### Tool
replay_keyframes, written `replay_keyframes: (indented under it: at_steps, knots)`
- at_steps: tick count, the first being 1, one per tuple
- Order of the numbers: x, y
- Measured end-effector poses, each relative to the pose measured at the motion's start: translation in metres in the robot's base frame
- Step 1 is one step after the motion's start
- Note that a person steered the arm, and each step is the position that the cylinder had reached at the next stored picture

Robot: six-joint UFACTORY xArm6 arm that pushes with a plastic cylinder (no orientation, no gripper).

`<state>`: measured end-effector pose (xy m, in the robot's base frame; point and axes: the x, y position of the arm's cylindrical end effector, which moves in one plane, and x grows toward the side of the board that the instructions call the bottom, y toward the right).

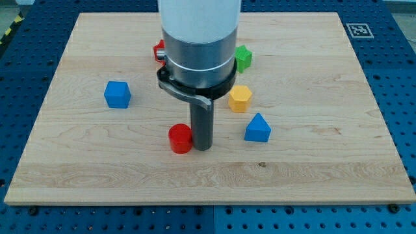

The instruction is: Place the red circle diagonal to the hexagon

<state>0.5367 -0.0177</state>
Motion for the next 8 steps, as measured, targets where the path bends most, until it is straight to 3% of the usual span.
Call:
replay_keyframes:
  at_steps: [3, 5, 8]
  knots:
    - [0.033, -0.006]
    - [0.027, -0.05]
    - [0.011, -0.056]
